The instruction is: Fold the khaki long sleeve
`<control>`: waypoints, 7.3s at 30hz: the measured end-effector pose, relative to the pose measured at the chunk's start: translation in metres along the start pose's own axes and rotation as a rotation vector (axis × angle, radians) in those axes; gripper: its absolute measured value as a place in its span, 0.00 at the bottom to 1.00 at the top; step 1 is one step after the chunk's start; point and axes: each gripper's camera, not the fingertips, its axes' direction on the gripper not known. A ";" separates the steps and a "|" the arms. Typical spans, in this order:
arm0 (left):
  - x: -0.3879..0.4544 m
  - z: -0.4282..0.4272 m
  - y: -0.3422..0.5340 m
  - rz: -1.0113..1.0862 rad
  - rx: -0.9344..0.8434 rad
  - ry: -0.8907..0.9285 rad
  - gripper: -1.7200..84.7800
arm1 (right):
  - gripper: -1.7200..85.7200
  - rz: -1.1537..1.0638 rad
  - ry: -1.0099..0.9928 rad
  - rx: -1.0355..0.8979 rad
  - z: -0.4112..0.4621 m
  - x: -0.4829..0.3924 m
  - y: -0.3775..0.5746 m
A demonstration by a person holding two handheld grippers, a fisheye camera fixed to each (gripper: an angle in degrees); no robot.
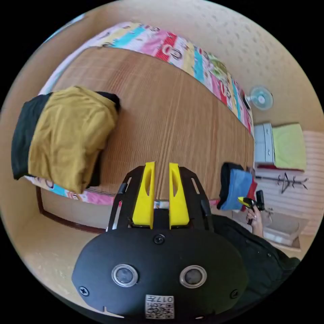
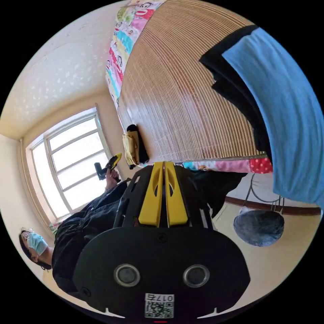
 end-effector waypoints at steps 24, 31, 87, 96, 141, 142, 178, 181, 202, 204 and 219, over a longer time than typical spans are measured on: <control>-0.206 0.048 -0.056 -0.028 -0.202 0.092 0.05 | 0.02 -0.031 0.153 -0.044 0.236 -0.148 0.025; -0.255 -0.049 -0.042 0.455 0.028 1.112 0.01 | 0.03 -0.137 0.076 0.113 0.245 -0.146 0.078; 0.218 0.011 0.405 0.985 0.346 0.445 0.20 | 0.07 -1.088 0.817 0.881 0.441 -0.534 0.224; 0.223 0.003 0.440 0.943 0.590 0.535 0.04 | 0.07 -1.104 0.671 0.851 0.398 -0.522 0.235; 0.152 -0.213 0.495 0.838 0.858 0.677 0.02 | 0.15 -1.317 -0.082 0.211 0.327 -0.364 0.237; 0.154 -0.215 0.495 0.838 0.857 0.668 0.02 | 0.16 -1.311 -0.043 0.174 0.346 -0.366 0.237; 0.180 -0.273 0.079 0.781 0.369 0.320 0.07 | 0.06 -0.982 0.794 1.019 0.028 -0.510 0.078; 0.196 -0.186 -0.066 0.619 0.277 0.127 0.10 | 0.07 -0.805 0.884 0.732 0.044 -0.461 -0.117; 0.076 0.217 0.039 0.271 -0.287 -0.213 0.09 | 0.03 -0.423 0.975 -0.370 0.316 0.005 -0.225; 0.079 0.200 0.061 0.262 -0.291 -0.205 0.07 | 0.03 -0.388 0.909 -0.304 0.287 0.025 -0.212; -0.056 0.086 0.043 -0.069 -0.299 -0.180 0.07 | 0.03 -0.122 0.738 -0.287 0.166 0.130 -0.187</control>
